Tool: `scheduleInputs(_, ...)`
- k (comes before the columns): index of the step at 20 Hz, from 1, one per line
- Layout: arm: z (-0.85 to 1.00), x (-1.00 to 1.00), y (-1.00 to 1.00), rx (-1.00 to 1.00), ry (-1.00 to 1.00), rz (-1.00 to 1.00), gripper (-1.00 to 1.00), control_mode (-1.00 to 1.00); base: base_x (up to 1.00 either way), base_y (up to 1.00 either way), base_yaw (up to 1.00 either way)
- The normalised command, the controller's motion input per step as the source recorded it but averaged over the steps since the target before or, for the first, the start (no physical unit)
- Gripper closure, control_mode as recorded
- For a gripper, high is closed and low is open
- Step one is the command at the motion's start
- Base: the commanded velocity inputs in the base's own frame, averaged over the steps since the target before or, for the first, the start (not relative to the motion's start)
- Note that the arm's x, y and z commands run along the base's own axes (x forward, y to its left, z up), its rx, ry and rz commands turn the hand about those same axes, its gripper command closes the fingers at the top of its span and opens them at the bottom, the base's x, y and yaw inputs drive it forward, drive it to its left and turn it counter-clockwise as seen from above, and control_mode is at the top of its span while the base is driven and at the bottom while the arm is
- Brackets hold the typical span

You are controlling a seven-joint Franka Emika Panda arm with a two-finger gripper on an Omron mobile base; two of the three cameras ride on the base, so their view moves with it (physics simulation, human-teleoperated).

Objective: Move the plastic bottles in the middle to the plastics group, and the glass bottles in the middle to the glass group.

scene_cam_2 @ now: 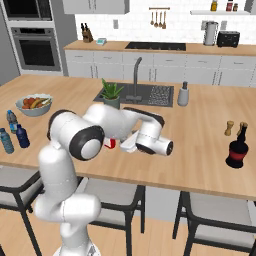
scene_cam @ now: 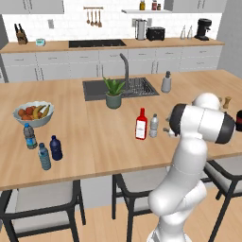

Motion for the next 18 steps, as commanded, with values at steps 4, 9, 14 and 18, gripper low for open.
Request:
scheduleInputs(4,-0.11,0.27,0.03,0.0,0.0,0.0,-1.0,-1.0,0.0,0.0,0.0)
scheduleInputs(9,-0.13,0.3,0.07,-0.03,0.0,0.0,-1.0,-1.0,0.0,0.0,0.0)
scheduleInputs(14,-0.13,0.33,0.08,-0.03,0.0,0.0,-1.0,-1.0,0.0,0.0,0.0)
scheduleInputs(18,-0.12,0.21,0.08,-0.02,0.0,0.0,-1.0,-1.0,0.0,0.0,0.0)
